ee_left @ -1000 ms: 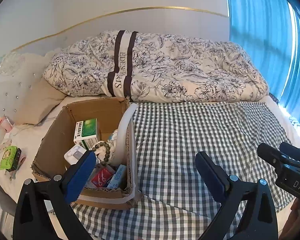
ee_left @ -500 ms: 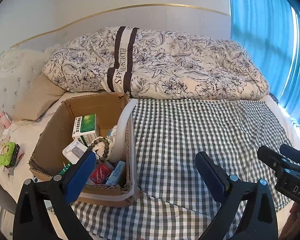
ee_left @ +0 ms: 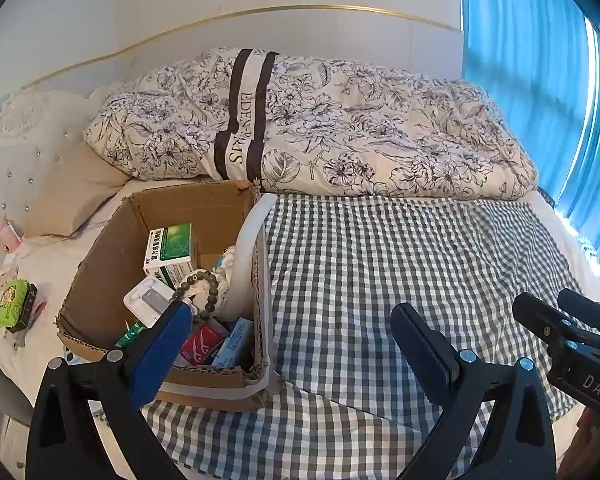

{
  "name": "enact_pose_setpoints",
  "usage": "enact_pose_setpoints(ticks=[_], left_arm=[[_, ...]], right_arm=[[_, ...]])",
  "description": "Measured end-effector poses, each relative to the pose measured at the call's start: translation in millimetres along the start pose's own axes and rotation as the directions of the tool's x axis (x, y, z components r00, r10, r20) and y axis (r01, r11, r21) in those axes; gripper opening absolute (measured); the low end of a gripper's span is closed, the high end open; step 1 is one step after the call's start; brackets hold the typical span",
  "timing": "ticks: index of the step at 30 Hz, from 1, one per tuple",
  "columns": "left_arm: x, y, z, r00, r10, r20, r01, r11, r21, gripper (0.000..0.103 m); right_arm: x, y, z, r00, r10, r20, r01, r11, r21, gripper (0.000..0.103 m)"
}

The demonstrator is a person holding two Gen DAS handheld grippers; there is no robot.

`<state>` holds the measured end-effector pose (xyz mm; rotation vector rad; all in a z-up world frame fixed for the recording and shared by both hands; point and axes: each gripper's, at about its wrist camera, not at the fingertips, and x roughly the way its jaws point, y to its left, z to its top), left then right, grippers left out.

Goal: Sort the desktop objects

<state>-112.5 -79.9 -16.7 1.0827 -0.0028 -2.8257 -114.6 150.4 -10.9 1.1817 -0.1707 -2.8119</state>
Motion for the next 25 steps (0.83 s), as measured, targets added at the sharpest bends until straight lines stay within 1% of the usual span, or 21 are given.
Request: enact_pose_setpoints(ticks=[12, 15, 17, 21, 25], left_arm=[[2.9, -1.7, -0.3, 1.000, -0.004, -0.021, 0.004, 1.000, 0.003, 0.102], [3.7, -1.8, -1.6, 1.000, -0.014, -0.026, 0.014, 1.000, 0.003, 0.103], [3.0, -3.5, -3.1, 0.999, -0.022, -0.028, 0.023, 1.000, 0.013, 0.103], [-1.3, -10.6, -7.3, 0.999, 0.031, 0.006, -0.032, 0.998, 0.063, 0.103], [0.2, -8.1, -7.8, 0.999, 0.038, -0.005, -0.038, 0.999, 0.038, 0.103]], right_arm=[[0.4, 0.5, -0.2, 1.000, -0.002, -0.006, 0.002, 1.000, 0.003, 0.084], [1.8, -0.5, -0.7, 1.000, -0.014, -0.011, 0.014, 1.000, 0.007, 0.084], [2.6, -1.1, -1.9, 1.000, -0.008, -0.014, 0.008, 1.000, 0.013, 0.084], [2.9, -2.8, -3.0, 1.000, 0.004, -0.020, -0.004, 1.000, 0.022, 0.084], [2.9, -3.4, -4.2, 1.000, 0.002, -0.023, -0.001, 1.000, 0.024, 0.084]])
